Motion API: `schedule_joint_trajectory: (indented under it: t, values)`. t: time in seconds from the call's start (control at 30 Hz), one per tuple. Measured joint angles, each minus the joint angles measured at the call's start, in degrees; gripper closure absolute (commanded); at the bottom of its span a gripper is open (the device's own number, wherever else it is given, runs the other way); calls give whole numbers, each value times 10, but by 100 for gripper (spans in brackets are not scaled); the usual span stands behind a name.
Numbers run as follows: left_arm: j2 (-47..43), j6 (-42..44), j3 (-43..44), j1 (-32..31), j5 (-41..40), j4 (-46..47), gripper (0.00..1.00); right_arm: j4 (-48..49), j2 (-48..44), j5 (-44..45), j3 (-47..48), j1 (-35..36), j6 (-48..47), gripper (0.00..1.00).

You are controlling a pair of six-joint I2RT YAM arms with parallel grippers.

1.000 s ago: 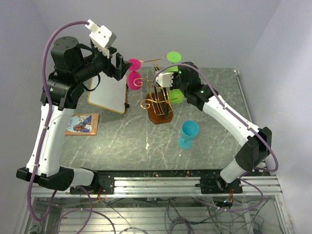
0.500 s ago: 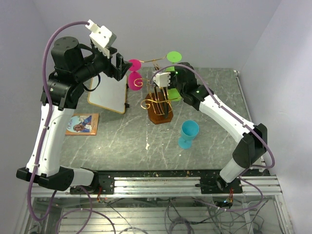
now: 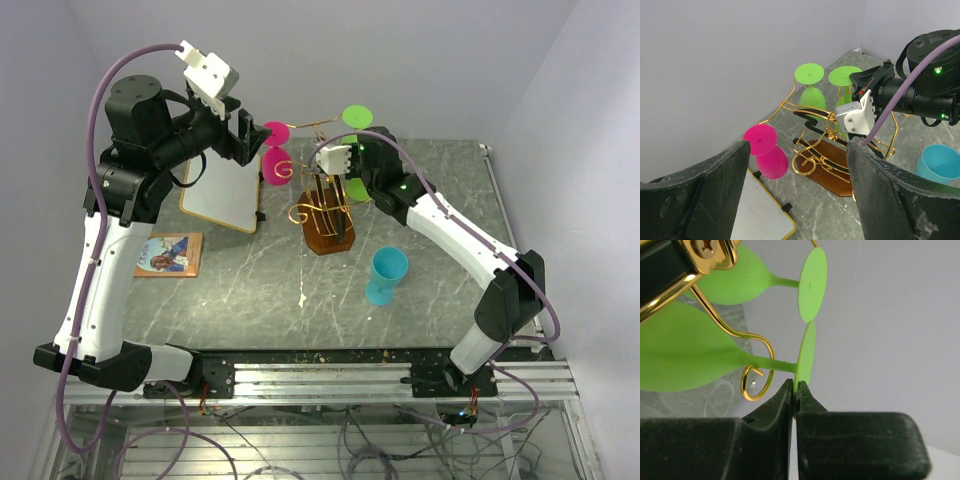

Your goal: Place the wine glass upside down on the wine glass rack

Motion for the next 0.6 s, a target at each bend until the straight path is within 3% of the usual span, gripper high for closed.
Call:
schedule_joint_trajectory:
  t: [0.6]
  values:
    - [0, 0, 0, 0, 0, 0, 12, -2, 1, 7, -3, -21, -3, 100]
